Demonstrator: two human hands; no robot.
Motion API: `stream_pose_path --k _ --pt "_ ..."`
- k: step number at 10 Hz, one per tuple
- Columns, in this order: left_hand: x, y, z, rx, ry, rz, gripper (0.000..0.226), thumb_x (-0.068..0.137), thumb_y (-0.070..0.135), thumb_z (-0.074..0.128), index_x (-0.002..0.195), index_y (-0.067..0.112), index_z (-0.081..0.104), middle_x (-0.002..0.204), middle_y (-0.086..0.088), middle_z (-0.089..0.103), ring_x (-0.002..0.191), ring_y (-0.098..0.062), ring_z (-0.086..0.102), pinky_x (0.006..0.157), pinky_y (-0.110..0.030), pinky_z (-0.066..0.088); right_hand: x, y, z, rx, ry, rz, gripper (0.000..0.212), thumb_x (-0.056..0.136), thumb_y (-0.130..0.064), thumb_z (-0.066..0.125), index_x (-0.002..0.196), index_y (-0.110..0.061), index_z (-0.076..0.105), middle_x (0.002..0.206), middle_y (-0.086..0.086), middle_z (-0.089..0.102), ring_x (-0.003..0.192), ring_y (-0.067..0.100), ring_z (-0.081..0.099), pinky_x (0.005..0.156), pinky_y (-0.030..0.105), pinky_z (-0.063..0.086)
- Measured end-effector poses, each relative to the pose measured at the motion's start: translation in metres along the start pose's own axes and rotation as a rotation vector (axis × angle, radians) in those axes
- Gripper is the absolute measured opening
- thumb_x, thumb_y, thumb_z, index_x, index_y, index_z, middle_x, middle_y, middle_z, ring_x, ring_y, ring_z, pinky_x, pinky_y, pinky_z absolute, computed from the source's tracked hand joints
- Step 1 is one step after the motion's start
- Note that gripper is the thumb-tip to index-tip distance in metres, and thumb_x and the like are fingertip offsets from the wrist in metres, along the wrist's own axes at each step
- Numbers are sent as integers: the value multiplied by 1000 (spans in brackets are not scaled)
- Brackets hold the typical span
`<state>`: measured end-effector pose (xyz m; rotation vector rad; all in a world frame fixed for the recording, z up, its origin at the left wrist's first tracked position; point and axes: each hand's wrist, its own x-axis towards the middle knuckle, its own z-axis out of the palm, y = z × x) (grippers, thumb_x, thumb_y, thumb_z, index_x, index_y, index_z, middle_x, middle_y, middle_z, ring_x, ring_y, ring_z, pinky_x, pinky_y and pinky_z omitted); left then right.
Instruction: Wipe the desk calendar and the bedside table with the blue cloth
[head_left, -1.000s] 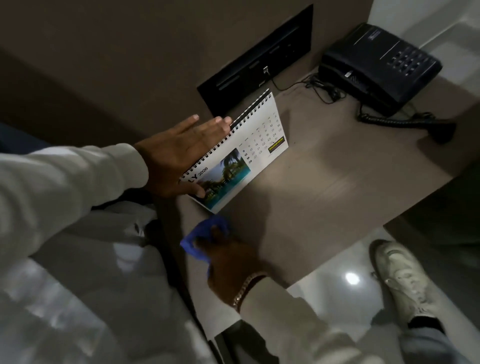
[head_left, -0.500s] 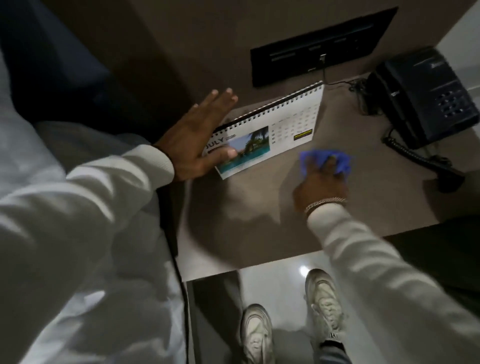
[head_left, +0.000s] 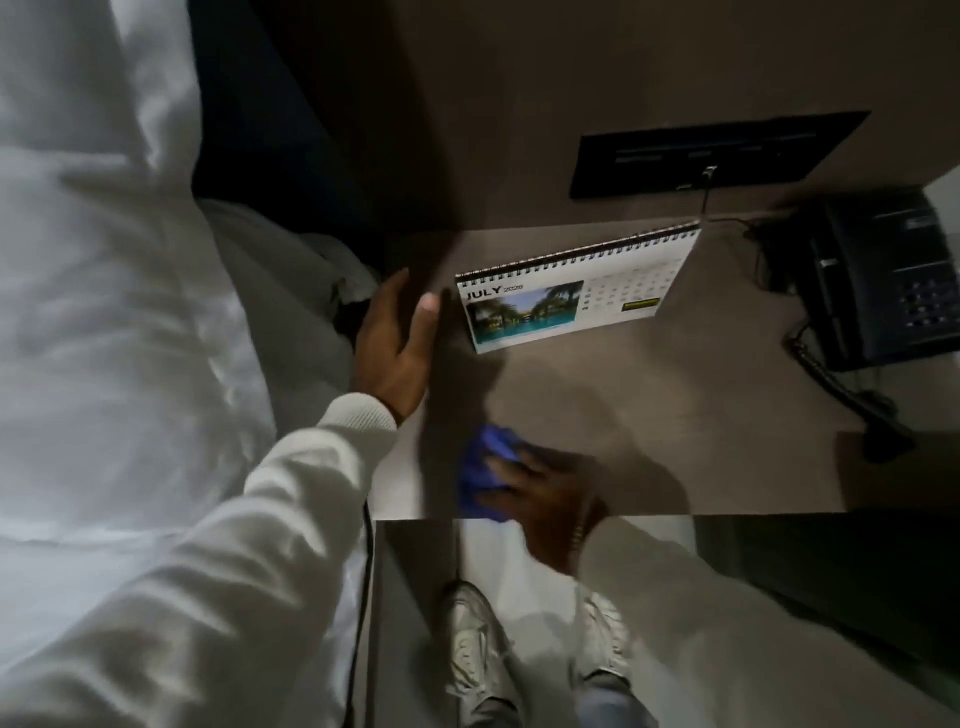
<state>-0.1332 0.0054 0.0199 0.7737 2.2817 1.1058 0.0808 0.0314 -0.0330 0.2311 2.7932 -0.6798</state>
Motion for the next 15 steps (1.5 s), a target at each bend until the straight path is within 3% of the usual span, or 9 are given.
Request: stream_pose_path --k 2,4,6,7,8,9,11,12,15 --pt "-10 7 24 -109 55 -173 47 100 41 42 134 10 55 138 -12 58 127 -21 52 104 -21 35 -125 114 -15 32 91 537 51 75 7 63 124 -6 60 139 28 47 122 57 46 91 61 50" --pt "-3 28 44 -270 102 -277 72 78 70 39 123 18 64 130 -13 65 124 -29 57 107 -52 45 -125 171 -22 160 195 903 64 90 -10 54 147 -18 27 159 20 8 138 49 27 106 54 38" --pt "-1 35 49 -380 133 -375 71 77 72 43 119 18 62 130 -7 63 121 -27 58 107 -54 44 -83 160 -64 1 220 1030 66 89 -57 44 145 -31 21 157 14 20 141 49 14 110 64 18" --pt "7 37 54 -504 189 -403 33 94 55 44 100 28 62 118 -6 66 110 -26 62 98 -49 51 -40 154 -111 387 608 823 63 87 -46 56 139 -19 35 140 12 49 129 33 44 102 34 34" --pt "16 39 55 -595 145 -474 38 97 53 42 106 23 63 119 -7 66 110 -25 63 86 -40 52 4 149 -140 900 675 728 45 87 -40 61 125 -19 51 115 1 67 108 18 63 81 17 45" --pt "36 41 47 -634 88 -495 58 91 63 42 124 19 61 127 -6 65 112 -22 62 75 -32 50 28 150 -147 1062 724 673 31 86 -33 64 112 -17 58 98 -3 71 93 14 69 76 21 54" --pt "95 37 30 -517 64 -428 89 59 86 45 119 23 67 127 -7 68 117 -29 63 105 -47 47 59 162 -149 1172 771 608 54 76 10 64 126 -6 51 110 7 67 95 13 66 80 23 56" --pt "114 33 26 -450 46 -397 83 56 89 44 105 28 71 123 -8 70 114 -32 65 106 -51 46 65 166 -153 1230 781 644 57 75 11 61 127 -10 51 111 7 68 105 25 64 91 42 55" --pt "101 58 -12 -304 1 -442 113 48 91 32 129 18 59 140 -13 57 130 -35 52 113 -50 37 31 127 -219 1263 983 601 71 78 -3 69 139 -20 37 137 10 54 121 26 55 94 42 51"
